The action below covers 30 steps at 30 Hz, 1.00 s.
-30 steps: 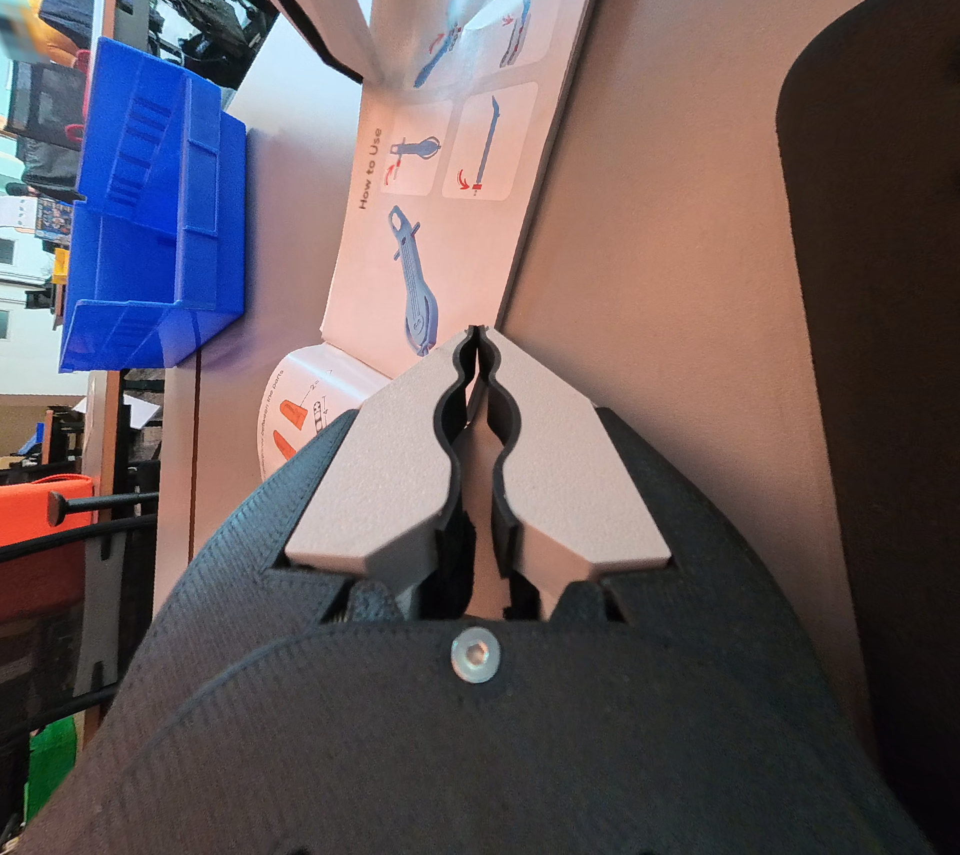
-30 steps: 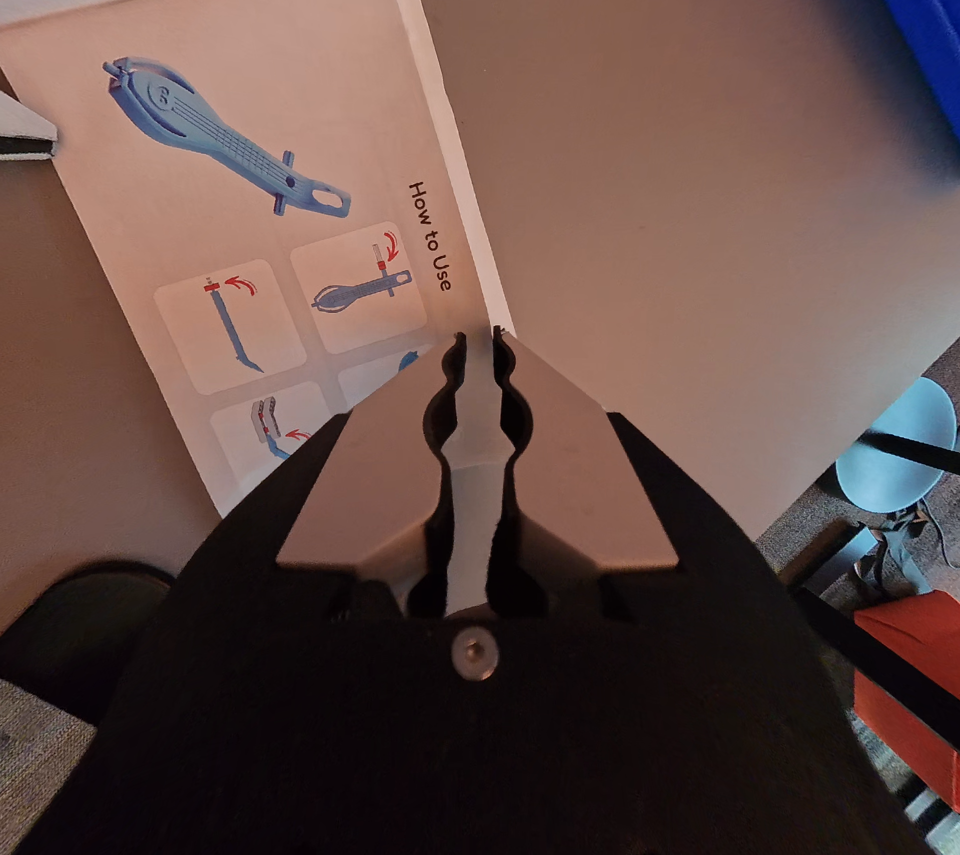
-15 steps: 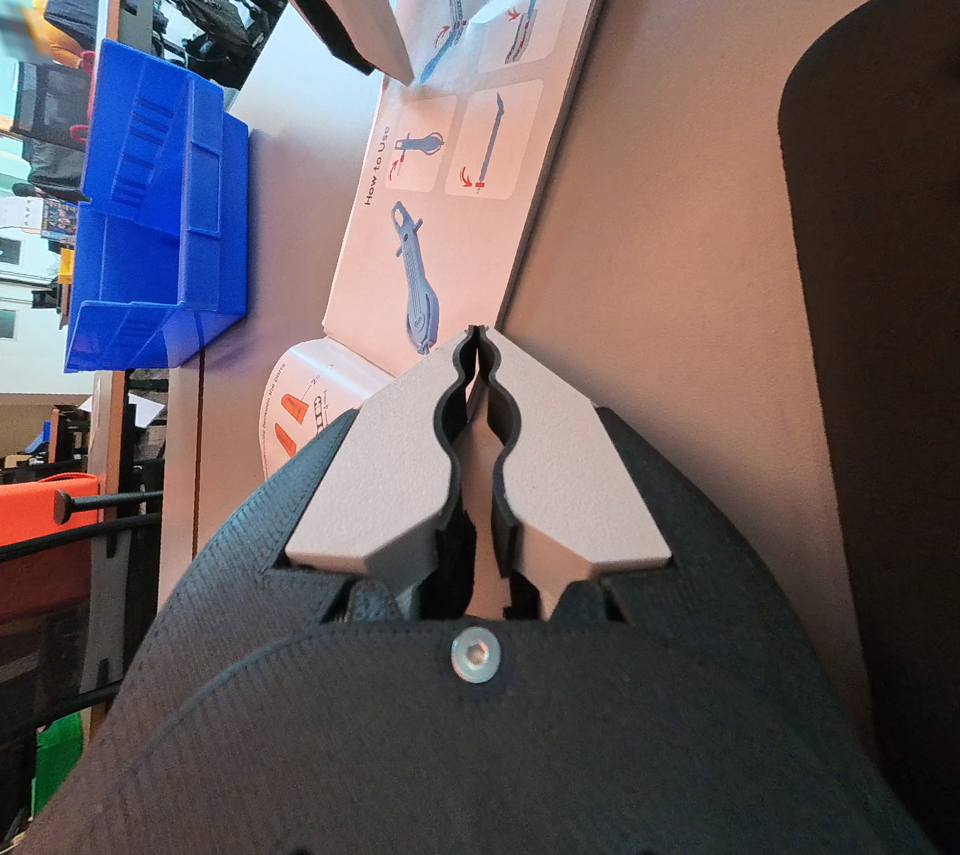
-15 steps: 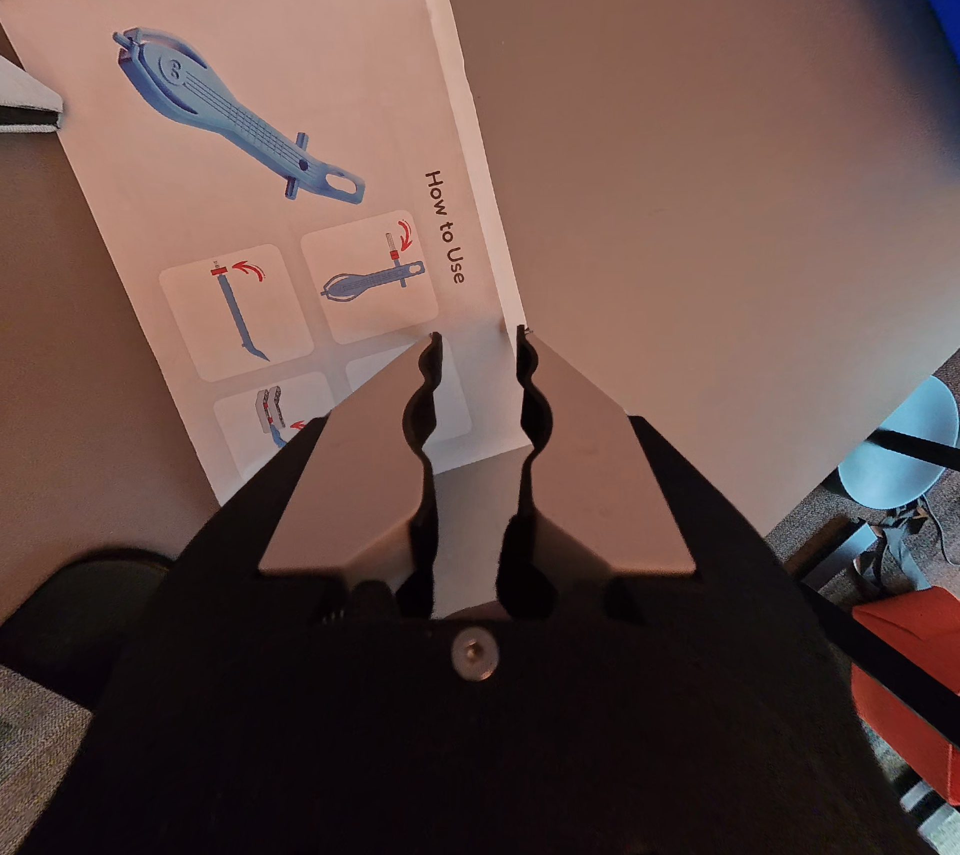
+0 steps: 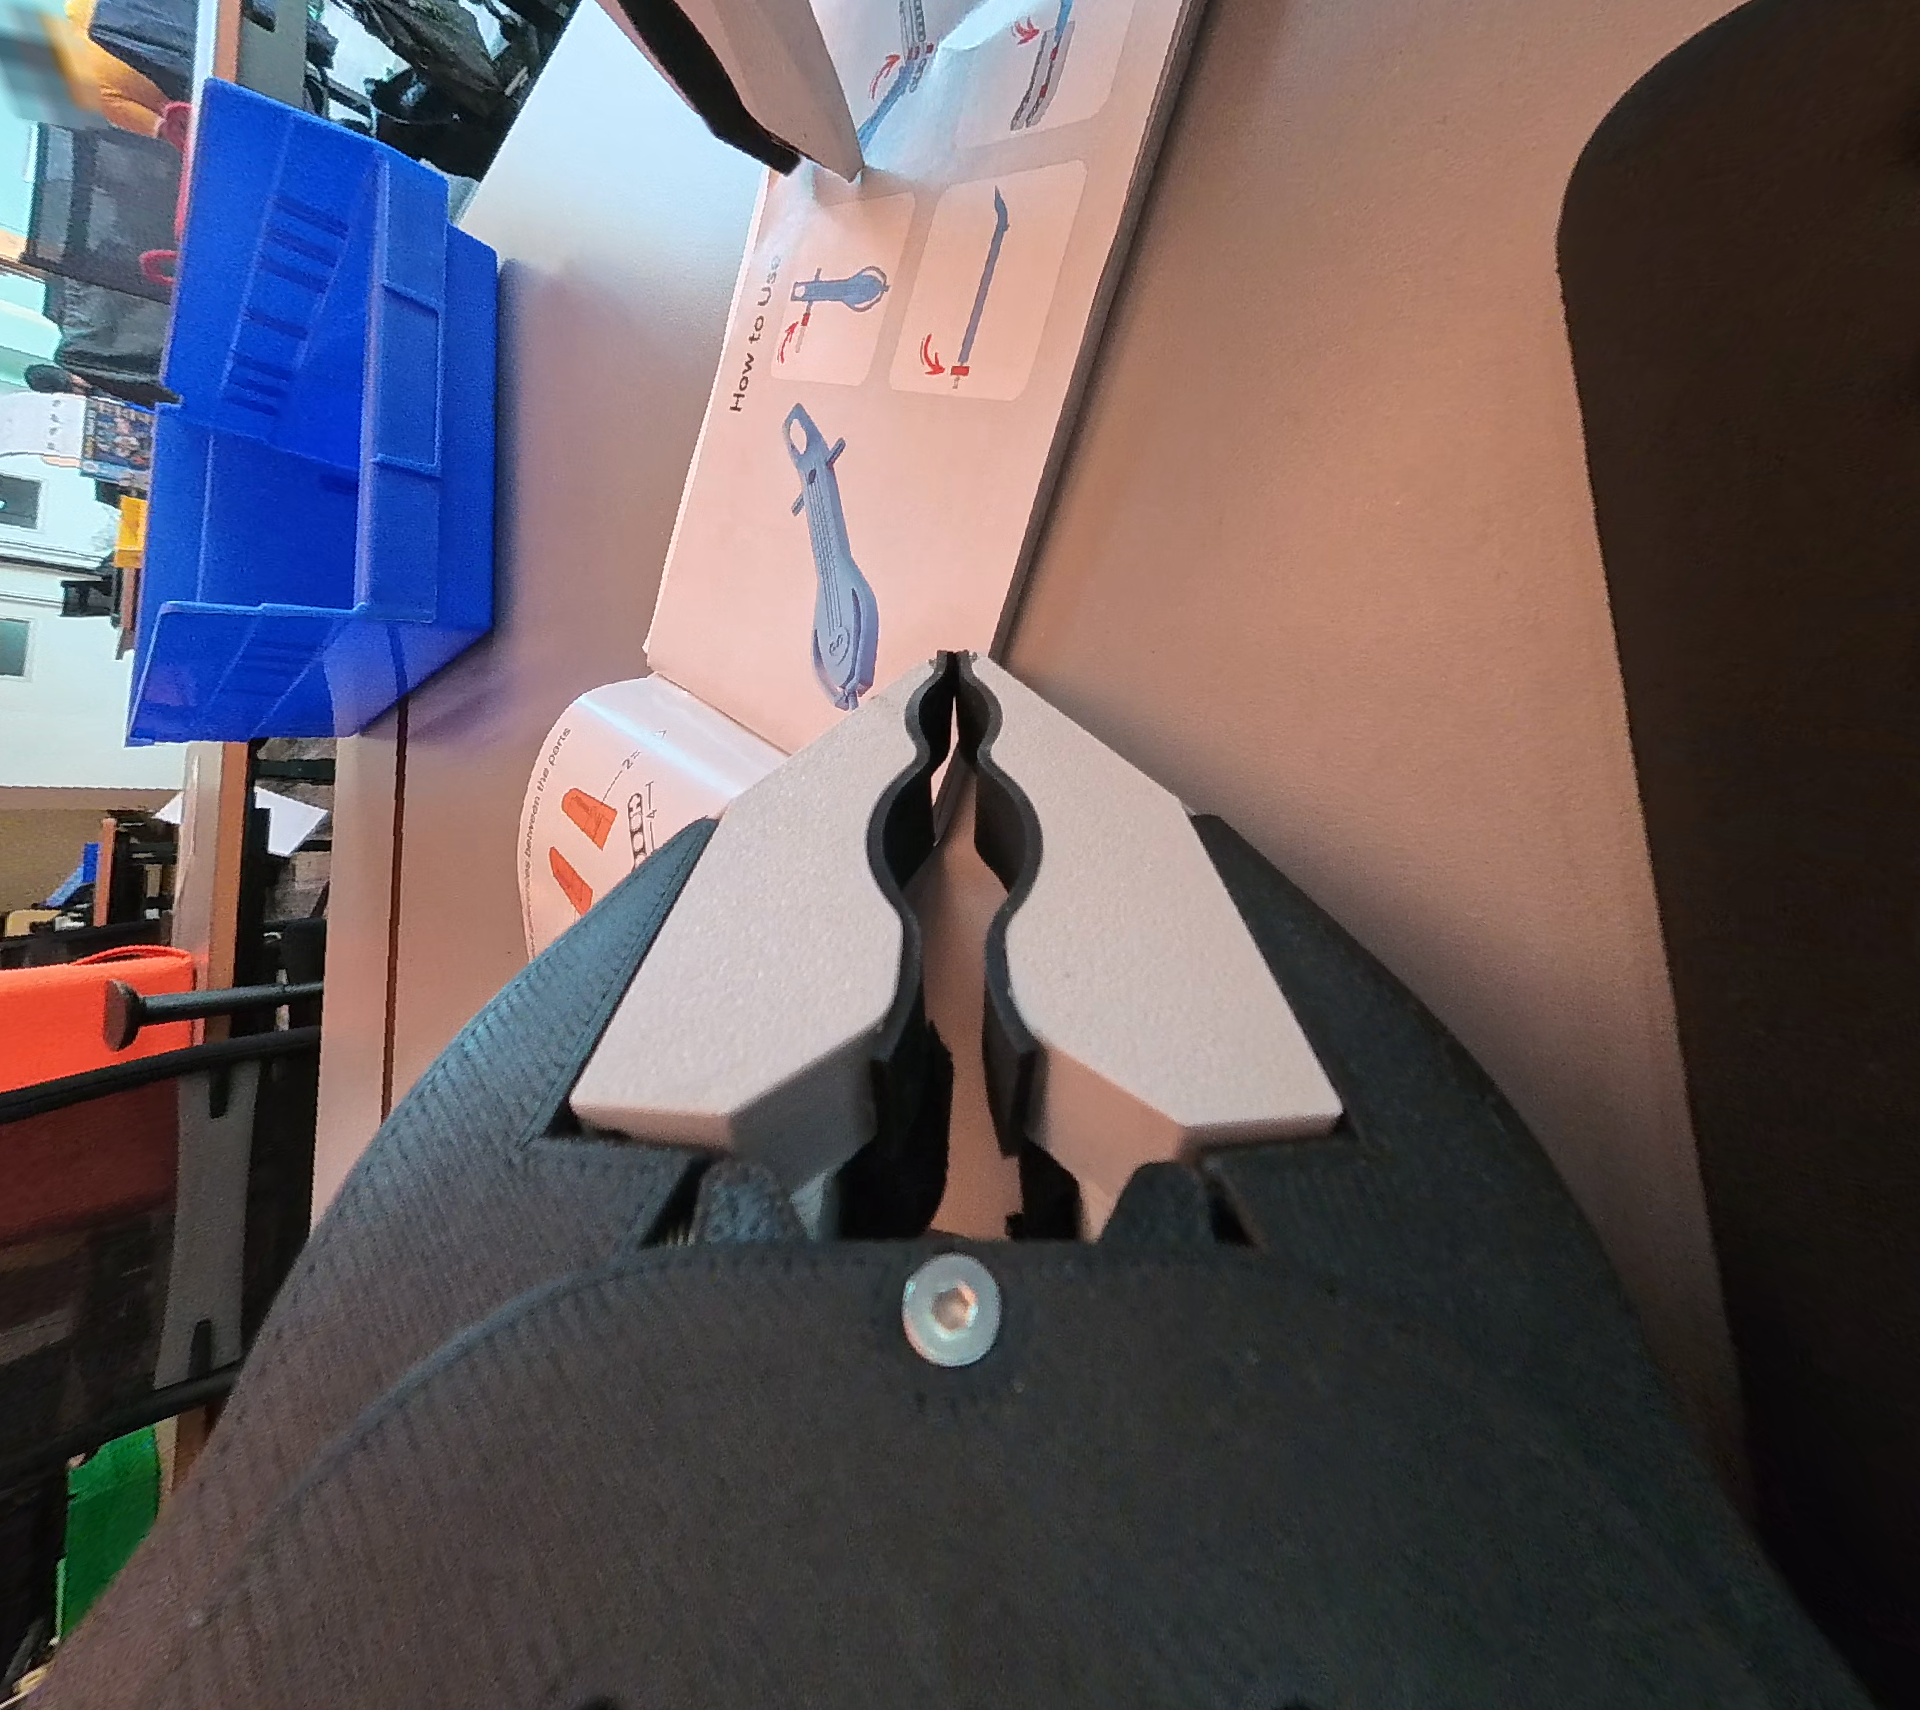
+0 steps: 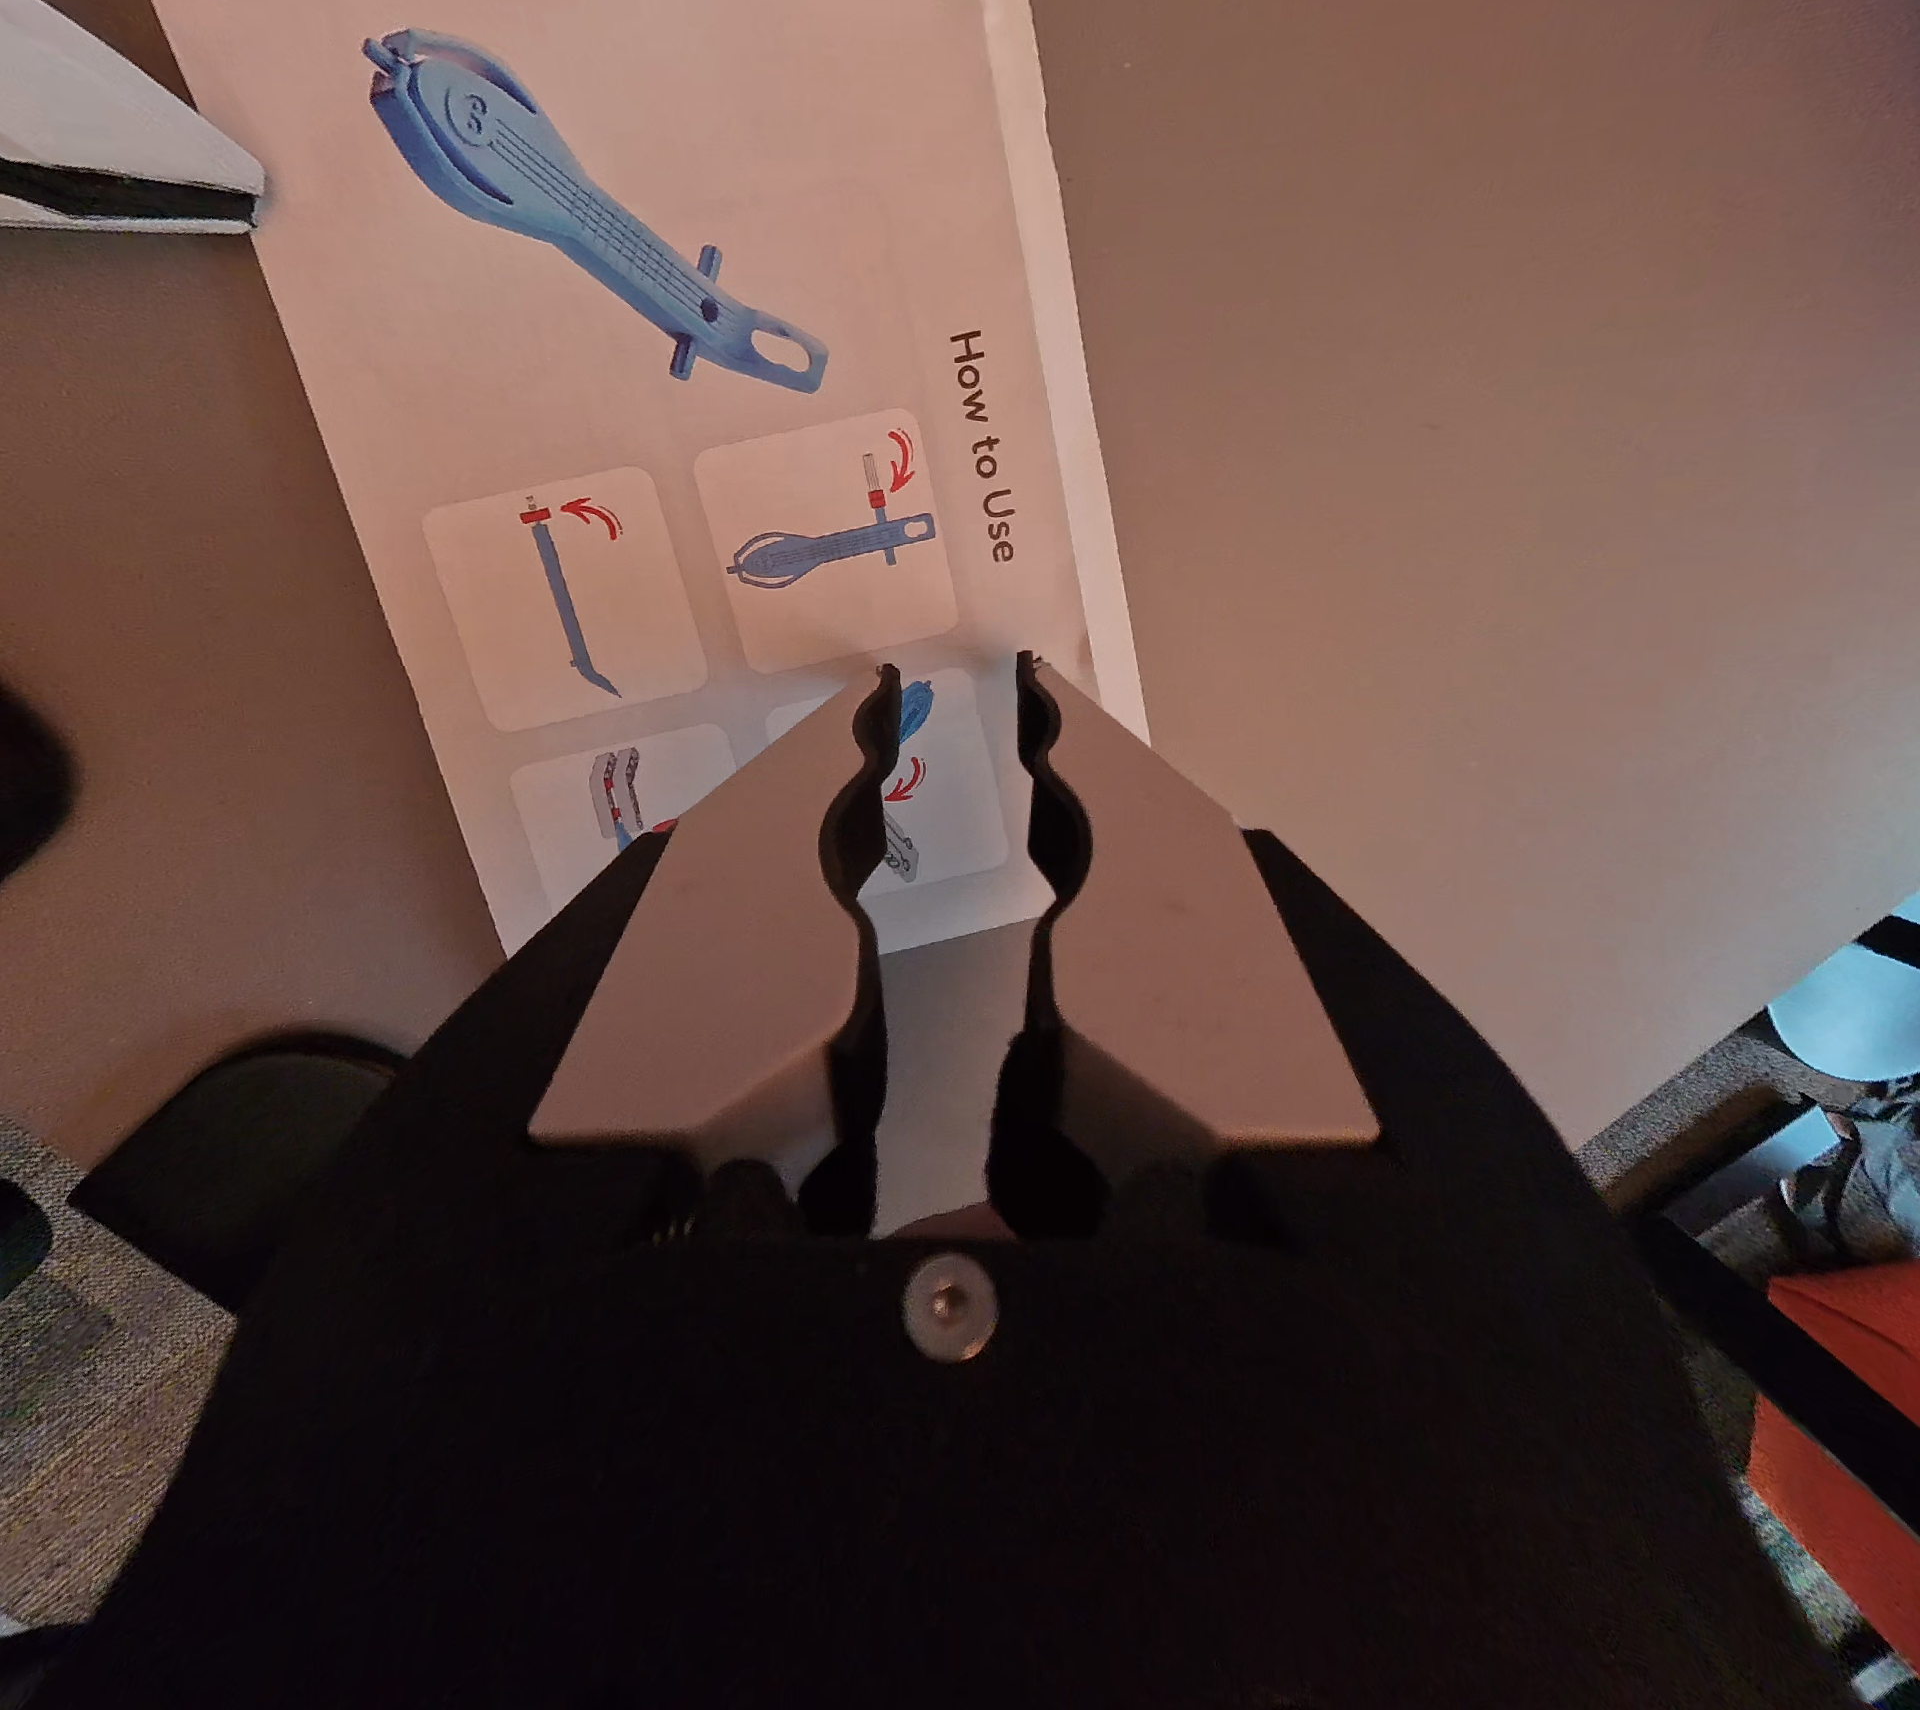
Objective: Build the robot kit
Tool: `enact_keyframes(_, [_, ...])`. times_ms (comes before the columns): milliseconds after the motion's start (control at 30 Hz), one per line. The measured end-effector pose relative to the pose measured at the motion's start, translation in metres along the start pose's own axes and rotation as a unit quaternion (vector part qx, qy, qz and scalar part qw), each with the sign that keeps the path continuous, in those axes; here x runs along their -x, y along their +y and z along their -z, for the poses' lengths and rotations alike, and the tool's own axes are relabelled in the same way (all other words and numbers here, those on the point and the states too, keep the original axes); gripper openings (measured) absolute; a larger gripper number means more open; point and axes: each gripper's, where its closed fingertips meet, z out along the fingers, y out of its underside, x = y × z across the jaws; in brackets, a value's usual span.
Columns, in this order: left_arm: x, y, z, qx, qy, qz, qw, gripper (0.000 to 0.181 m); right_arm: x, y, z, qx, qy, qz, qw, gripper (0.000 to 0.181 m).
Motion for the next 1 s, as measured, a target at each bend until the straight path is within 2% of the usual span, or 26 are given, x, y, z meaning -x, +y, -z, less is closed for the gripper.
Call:
enact_keyframes(67, [-0.0002,0.0,0.0001,0.0,0.0,0.0,1.0,0.0,-0.0013,-0.0001,0.0002,-0.001,0.002,0.0,1.0,0.021])
enact_keyframes(167, [-0.0004,0.0,0.0001,0.0,0.0,0.001,1.0,0.0,-0.0039,-0.0003,0.0005,-0.004,0.002,-0.008,1.0,0.041])
enact_keyframes(300, [-0.0008,-0.0002,0.0,-0.001,0.001,0.002,1.0,0.0,0.002,-0.0038,0.0001,-0.018,-0.028,-0.013,0.999,0.048])
enact_keyframes(433, [-0.0012,-0.0004,0.0,-0.002,0.001,0.003,1.0,0.0,0.0034,-0.0027,-0.0019,-0.018,-0.046,-0.017,0.999,0.044])
enact_keyframes(533, [-0.0013,-0.0004,-0.0001,-0.002,0.001,0.003,1.0,0.0,0.001,-0.0016,-0.0015,-0.014,-0.043,-0.013,0.999,0.033])
enact_keyframes(867, [-0.0016,-0.0006,0.0,-0.001,0.0,0.001,1.0,0.0,0.001,-0.0026,-0.0017,-0.016,-0.043,-0.006,0.999,0.023])
enact_keyframes(1000, [-0.0013,-0.0007,-0.0001,-0.001,0.0,0.001,1.0,0.0,-0.0044,-0.0029,-0.0023,-0.02,-0.037,-0.016,0.999,0.041])
